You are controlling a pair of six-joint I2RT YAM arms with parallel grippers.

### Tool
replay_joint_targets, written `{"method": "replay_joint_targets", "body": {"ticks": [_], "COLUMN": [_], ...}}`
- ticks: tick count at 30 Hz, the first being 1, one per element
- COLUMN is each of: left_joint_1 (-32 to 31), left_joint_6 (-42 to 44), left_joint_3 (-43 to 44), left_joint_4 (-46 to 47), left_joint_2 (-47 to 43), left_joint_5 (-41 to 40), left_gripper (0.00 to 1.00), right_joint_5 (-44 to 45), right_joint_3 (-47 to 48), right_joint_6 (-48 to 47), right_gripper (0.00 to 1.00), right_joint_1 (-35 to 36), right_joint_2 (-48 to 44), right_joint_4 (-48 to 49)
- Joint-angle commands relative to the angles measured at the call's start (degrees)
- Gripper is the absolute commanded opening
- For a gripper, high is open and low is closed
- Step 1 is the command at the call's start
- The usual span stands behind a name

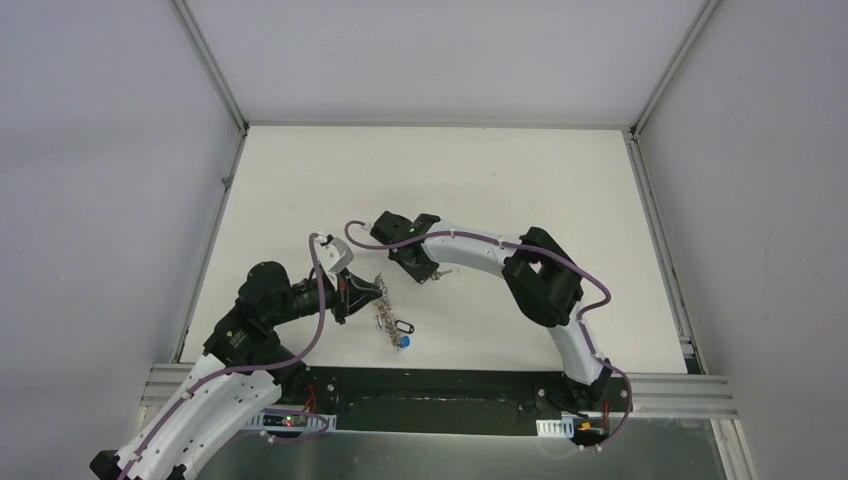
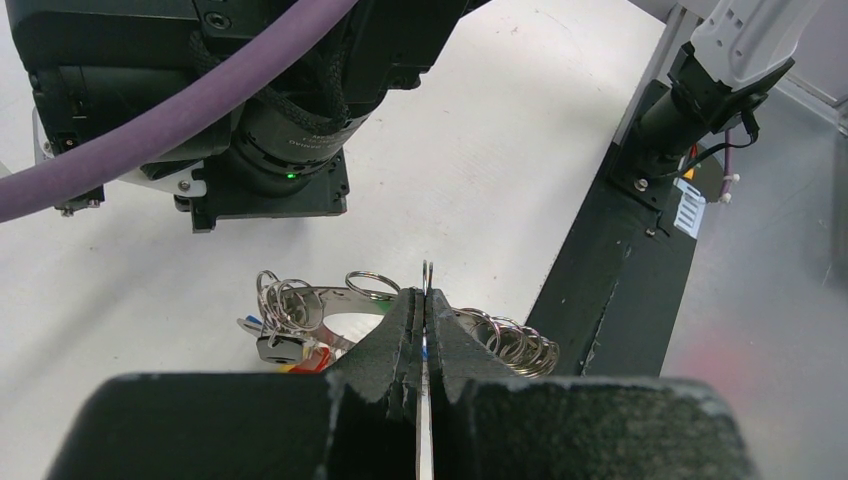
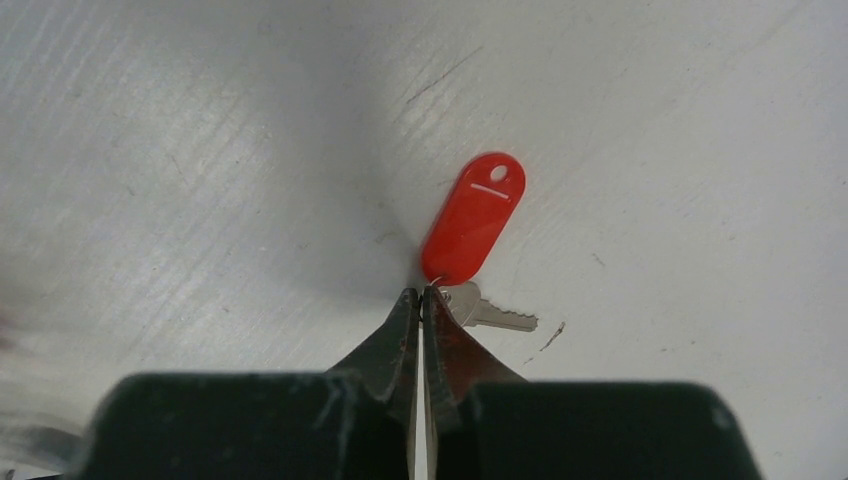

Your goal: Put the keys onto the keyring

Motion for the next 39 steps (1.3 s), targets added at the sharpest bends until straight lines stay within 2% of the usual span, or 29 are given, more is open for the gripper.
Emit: {"method": "replay_joint_targets", "body": {"ticks": [1,6,12,15,20,24,31,39], "left_joint_1": [-0.37,-0.35,-0.31,-0.34,-0.31,-0.35,-0.39,-0.39], "left_joint_6": [1.03,2.1,4.6,6.35,9.23,11.61,14.22,13.68], "left_joint_3": [3.43,4.37,5.77,6.78,8.48,9.36,8.31,7.12], "left_joint_4": [2.89,1.64,-0.1,-0.45,-0.45,-0.22,5.18,9.29], "left_joint_2": [-0.43,-0.29,0.68,1.84,4.87,7.3,7.9,9.08], "left_joint_5": [1.43,1.73,2.46,3.24,4.35,5.97,8.65,10.57], "left_gripper": [0.0,0.0,0.0,0.0,0.0,0.0,0.0,0.0], "right_joint_5": [-0.82,-6.01,-17.09,-25.1,-44.36,-51.88,-65.09,-70.94], "right_joint_3": [0.39,-1.26,-5.46,-8.37,-13.43,-18.64,-19.94,-19.13], "right_joint_6": [0.11,0.54,-3.06,-6.12,-1.83,0.91,2.42,-2.87], "right_gripper": [0.0,0.0,0.0,0.0,0.0,0.0,0.0,0.0], "right_joint_1": [0.07,-2.03,-6.39,-9.08,-16.67,-19.69,-20.12,-17.04], "right_joint_2": [-5.67,-12.88,-22.41,-27.24,-34.67,-40.09,-41.52,-41.07], "right_joint_4": [-0.78,-0.85,0.93,1.91,5.81,11.86,16.98,14.49]}}
